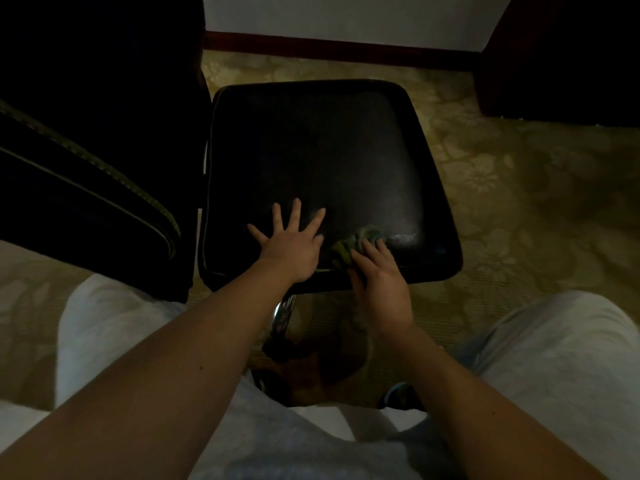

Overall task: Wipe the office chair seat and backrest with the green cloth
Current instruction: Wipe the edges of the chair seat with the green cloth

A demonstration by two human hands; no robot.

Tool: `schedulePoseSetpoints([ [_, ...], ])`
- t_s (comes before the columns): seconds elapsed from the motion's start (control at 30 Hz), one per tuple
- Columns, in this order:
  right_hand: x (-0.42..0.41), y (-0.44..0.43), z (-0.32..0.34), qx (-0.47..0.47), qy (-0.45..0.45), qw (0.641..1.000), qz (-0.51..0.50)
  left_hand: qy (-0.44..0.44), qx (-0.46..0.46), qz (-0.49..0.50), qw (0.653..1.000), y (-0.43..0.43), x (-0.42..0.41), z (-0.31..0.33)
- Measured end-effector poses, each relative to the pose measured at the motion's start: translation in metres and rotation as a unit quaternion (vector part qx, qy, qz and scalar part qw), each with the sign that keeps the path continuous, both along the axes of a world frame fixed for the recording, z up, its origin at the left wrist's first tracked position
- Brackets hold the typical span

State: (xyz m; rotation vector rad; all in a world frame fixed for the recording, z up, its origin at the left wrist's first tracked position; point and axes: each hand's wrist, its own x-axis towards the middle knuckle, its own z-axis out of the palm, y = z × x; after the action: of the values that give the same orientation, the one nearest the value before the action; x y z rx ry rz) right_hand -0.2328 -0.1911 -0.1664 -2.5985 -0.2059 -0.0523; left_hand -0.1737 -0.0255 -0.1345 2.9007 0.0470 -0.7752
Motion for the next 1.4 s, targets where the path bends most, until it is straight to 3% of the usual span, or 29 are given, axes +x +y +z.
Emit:
schedulePoseSetpoints([
  [0.1,0.008,-0.013,0.001,-0.022,0.002,0.999,0.026,-0.003,-0.004,0.002,1.0,0.004,0.002,0.004],
  [0.33,0.006,-0.008,0.001,0.01,0.022,0.999,-0.037,0.009,-0.02,0.019,1.0,0.013,0.0,-0.003],
  [0.73,0.002,0.006,-0.011,0.008,-0.046,0.997,0.063,0.009,-0.033,0.03,0.999,0.014,0.003,-0.004],
  [0.9,0.005,-0.002,-0.01,0.015,-0.03,0.999,-0.006,0.006,-0.048,0.03,0.998,0.016,0.004,-0.007],
  [1.03,-0.002,0.016,-0.009,0.011,-0.041,0.999,-0.016,0.003,-0.036,0.024,0.999,0.015,0.002,-0.005],
  [1.27,0.001,0.018,-0.009,-0.024,-0.055,0.996,0.068,-0.07,0.023,0.046,0.996,0.041,-0.005,-0.007],
  [1.4,-0.002,0.011,-0.01,-0.033,-0.052,0.998,0.02,-0.033,0.008,0.07,0.997,0.056,-0.007,-0.012],
])
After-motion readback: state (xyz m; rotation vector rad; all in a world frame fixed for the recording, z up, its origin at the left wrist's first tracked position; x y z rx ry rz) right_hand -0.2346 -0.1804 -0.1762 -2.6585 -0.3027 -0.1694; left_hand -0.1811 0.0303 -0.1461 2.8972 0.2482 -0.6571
